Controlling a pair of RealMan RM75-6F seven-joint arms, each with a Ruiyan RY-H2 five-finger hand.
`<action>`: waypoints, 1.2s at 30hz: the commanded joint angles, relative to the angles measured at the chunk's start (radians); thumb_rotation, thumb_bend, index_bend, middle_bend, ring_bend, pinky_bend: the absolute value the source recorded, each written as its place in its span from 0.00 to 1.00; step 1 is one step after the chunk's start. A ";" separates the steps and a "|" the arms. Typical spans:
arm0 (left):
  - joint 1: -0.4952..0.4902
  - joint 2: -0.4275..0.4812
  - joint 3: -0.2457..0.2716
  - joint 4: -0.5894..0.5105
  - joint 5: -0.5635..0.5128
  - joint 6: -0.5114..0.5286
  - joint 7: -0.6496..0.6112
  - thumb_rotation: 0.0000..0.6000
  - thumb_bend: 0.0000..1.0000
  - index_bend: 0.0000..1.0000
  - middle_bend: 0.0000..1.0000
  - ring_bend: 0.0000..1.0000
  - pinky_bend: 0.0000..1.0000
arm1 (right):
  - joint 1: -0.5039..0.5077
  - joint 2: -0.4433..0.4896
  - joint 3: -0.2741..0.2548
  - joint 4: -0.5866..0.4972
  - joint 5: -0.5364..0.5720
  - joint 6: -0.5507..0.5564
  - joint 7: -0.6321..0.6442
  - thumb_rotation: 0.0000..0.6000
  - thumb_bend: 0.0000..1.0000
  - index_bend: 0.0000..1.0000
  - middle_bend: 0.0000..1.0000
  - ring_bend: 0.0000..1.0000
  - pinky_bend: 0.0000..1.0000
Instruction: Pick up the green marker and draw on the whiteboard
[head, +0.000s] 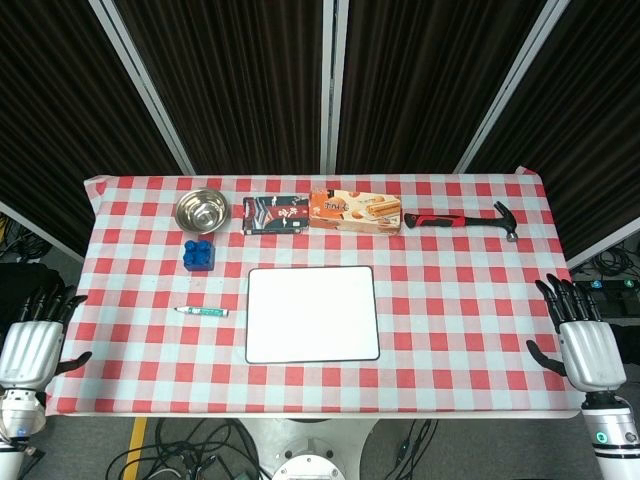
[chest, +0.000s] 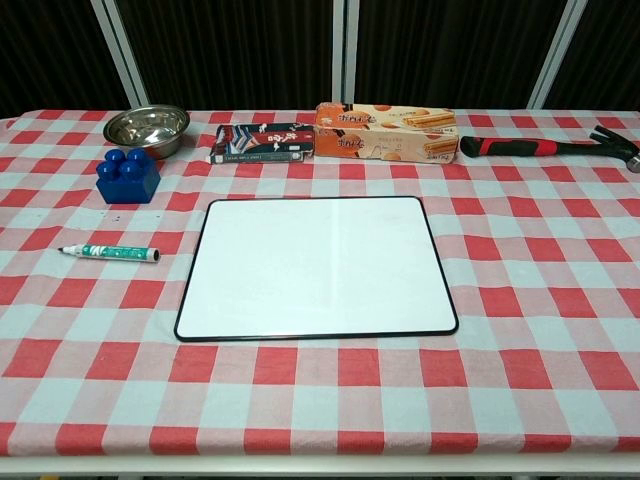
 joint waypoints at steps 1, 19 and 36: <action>0.008 -0.030 -0.002 0.027 0.007 0.025 0.007 1.00 0.03 0.19 0.10 0.03 0.04 | 0.001 0.003 0.002 -0.003 0.001 -0.001 0.002 1.00 0.16 0.00 0.03 0.00 0.00; -0.070 -0.015 -0.058 0.006 0.034 -0.014 0.037 1.00 0.04 0.27 0.17 0.20 0.42 | 0.010 0.023 0.008 -0.003 -0.015 0.009 0.027 1.00 0.16 0.00 0.02 0.00 0.00; -0.388 -0.217 -0.133 0.003 -0.229 -0.413 0.427 1.00 0.17 0.42 0.47 0.66 0.96 | 0.020 0.036 0.014 0.002 0.005 -0.010 0.031 1.00 0.16 0.00 0.02 0.00 0.00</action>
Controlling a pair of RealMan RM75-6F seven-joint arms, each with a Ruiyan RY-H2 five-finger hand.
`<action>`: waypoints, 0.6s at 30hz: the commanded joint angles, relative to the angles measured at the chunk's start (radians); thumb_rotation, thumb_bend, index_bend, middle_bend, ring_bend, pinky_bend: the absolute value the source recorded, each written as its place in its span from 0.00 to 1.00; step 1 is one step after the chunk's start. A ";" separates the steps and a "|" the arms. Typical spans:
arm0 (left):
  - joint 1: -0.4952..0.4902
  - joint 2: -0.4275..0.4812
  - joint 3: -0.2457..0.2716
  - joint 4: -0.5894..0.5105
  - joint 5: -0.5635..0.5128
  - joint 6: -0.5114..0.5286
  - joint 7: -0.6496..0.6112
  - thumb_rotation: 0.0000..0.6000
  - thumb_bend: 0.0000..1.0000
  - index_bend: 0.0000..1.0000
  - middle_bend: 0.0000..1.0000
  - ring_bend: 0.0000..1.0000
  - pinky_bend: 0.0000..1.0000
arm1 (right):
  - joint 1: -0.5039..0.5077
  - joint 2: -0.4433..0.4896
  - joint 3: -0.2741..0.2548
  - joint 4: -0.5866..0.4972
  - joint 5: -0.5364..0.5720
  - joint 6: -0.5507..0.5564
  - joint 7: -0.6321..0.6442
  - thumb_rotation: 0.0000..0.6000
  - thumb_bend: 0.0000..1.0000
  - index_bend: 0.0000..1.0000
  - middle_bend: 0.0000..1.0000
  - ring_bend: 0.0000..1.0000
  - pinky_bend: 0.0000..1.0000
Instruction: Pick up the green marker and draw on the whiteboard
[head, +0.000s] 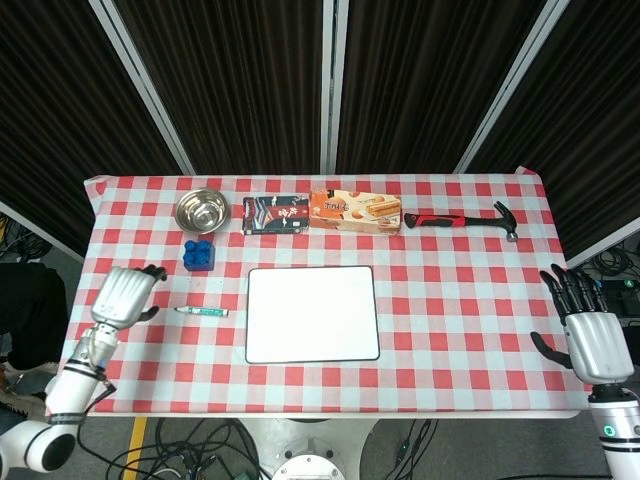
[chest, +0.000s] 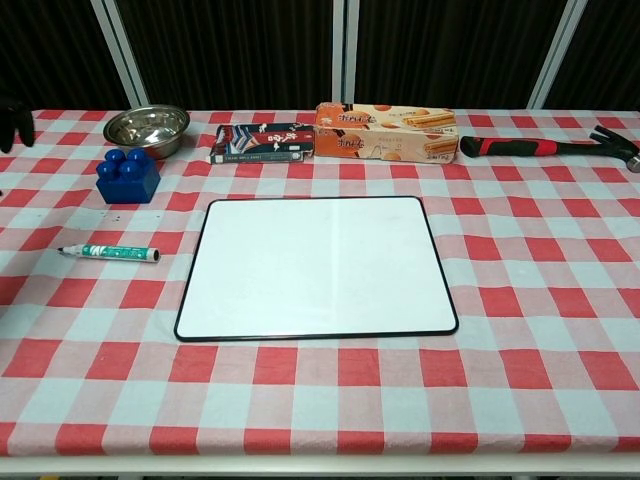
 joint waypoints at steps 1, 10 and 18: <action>-0.068 -0.105 -0.007 0.017 -0.097 -0.059 0.127 1.00 0.17 0.42 0.47 0.67 0.96 | 0.001 0.000 -0.001 0.003 0.007 -0.006 0.002 1.00 0.16 0.00 0.02 0.00 0.00; -0.137 -0.257 0.020 0.085 -0.250 -0.076 0.330 1.00 0.20 0.42 0.47 0.69 0.97 | 0.007 -0.005 -0.001 0.016 0.016 -0.022 0.016 1.00 0.16 0.00 0.02 0.00 0.00; -0.186 -0.334 0.013 0.143 -0.367 -0.068 0.414 1.00 0.25 0.44 0.48 0.72 0.97 | 0.001 -0.001 0.003 0.022 0.022 -0.009 0.020 1.00 0.16 0.00 0.02 0.00 0.00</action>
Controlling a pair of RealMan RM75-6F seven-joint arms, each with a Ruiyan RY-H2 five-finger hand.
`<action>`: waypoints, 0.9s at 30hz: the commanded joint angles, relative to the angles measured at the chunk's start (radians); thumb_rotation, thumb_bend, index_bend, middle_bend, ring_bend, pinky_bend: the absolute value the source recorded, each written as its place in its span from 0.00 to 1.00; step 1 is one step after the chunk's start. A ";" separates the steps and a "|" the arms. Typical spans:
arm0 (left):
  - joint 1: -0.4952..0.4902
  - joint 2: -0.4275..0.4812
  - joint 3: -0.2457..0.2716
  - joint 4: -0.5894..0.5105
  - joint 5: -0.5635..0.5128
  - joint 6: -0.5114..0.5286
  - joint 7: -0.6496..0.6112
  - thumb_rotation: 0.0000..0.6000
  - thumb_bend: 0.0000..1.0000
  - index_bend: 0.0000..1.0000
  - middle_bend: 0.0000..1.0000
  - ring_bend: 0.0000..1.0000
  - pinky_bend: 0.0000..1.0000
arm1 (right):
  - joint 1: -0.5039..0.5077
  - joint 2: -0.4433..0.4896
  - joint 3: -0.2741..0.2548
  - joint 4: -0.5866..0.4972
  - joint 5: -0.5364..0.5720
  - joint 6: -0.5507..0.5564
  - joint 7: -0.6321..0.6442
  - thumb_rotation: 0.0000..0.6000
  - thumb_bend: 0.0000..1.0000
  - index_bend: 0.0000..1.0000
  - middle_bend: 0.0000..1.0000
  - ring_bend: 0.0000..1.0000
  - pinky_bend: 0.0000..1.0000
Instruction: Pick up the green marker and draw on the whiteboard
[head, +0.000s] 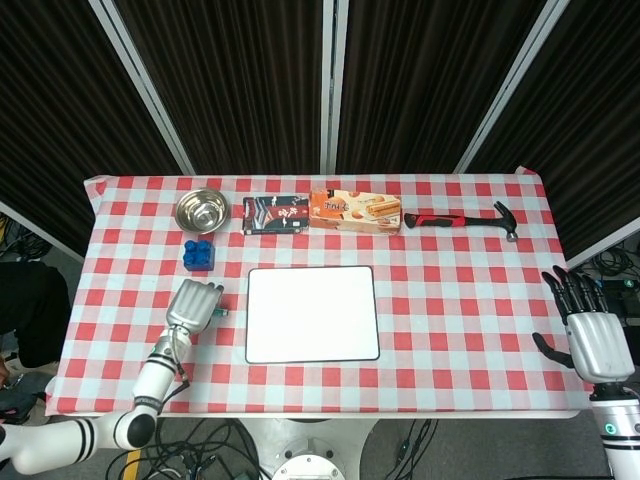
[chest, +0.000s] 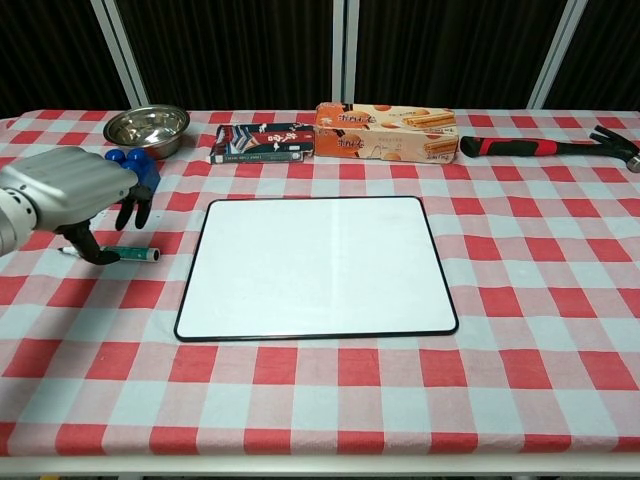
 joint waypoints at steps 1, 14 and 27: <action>-0.022 -0.023 -0.001 0.017 -0.043 -0.001 0.025 1.00 0.26 0.44 0.48 0.72 0.97 | -0.003 0.004 0.004 0.001 0.004 0.007 -0.002 1.00 0.16 0.00 0.02 0.00 0.00; -0.051 -0.040 0.037 0.010 -0.125 0.019 0.064 1.00 0.28 0.44 0.48 0.72 0.98 | -0.002 0.011 0.007 -0.003 -0.001 0.015 -0.002 1.00 0.15 0.00 0.02 0.00 0.00; -0.063 -0.051 0.062 0.015 -0.140 0.041 0.045 1.00 0.32 0.46 0.50 0.72 0.98 | -0.007 0.006 0.003 0.002 0.004 0.015 0.004 1.00 0.15 0.00 0.02 0.00 0.00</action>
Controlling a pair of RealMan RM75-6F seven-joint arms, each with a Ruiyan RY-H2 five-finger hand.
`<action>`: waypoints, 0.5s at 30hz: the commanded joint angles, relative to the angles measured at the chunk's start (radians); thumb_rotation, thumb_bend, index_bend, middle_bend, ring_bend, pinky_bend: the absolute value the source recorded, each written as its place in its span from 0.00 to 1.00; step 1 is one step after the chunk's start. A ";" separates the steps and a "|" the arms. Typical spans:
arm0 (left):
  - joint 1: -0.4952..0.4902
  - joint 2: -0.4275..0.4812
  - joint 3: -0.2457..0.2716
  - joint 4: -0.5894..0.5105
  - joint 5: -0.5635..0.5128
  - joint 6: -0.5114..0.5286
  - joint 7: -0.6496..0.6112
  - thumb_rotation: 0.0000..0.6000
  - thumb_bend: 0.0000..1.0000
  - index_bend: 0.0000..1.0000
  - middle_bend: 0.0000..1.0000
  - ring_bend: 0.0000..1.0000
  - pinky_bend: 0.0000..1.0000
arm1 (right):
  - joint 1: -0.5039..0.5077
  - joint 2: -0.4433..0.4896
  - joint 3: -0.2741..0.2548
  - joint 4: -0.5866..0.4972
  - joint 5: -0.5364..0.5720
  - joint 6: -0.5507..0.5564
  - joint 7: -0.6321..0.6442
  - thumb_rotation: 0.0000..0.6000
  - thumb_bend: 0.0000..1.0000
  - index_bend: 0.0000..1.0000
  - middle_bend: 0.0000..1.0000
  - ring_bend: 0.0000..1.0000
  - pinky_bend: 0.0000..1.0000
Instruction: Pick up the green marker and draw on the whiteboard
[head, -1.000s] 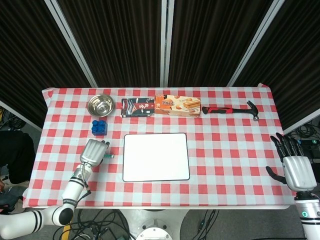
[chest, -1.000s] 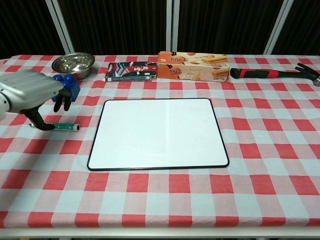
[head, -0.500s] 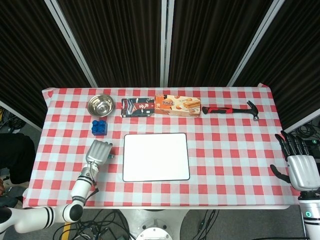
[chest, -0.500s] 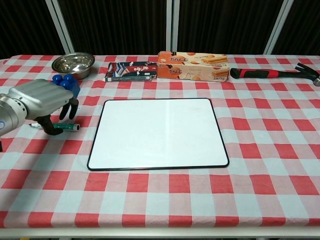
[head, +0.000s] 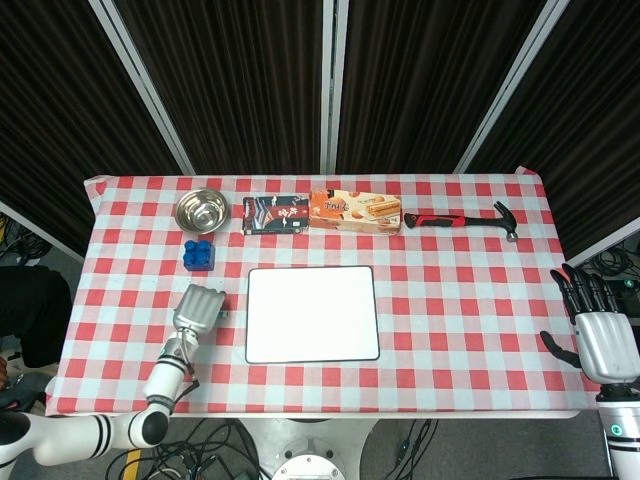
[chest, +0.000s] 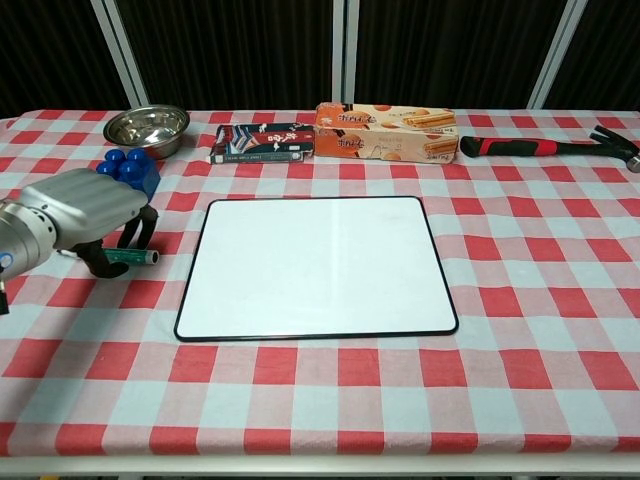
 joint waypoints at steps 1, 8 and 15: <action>-0.002 -0.002 0.003 0.002 0.002 0.002 -0.004 1.00 0.33 0.46 0.50 0.73 0.98 | 0.000 0.000 0.000 0.000 0.002 -0.002 0.001 1.00 0.15 0.00 0.02 0.00 0.00; -0.008 -0.002 0.008 0.007 0.006 0.001 -0.027 1.00 0.36 0.49 0.52 0.73 0.98 | 0.000 -0.001 -0.001 0.000 0.007 -0.008 0.001 1.00 0.15 0.00 0.02 0.00 0.00; -0.002 0.021 0.007 0.001 0.093 0.009 -0.132 1.00 0.40 0.57 0.60 0.75 0.98 | -0.001 0.000 -0.001 -0.003 0.008 -0.007 0.000 1.00 0.15 0.00 0.02 0.00 0.00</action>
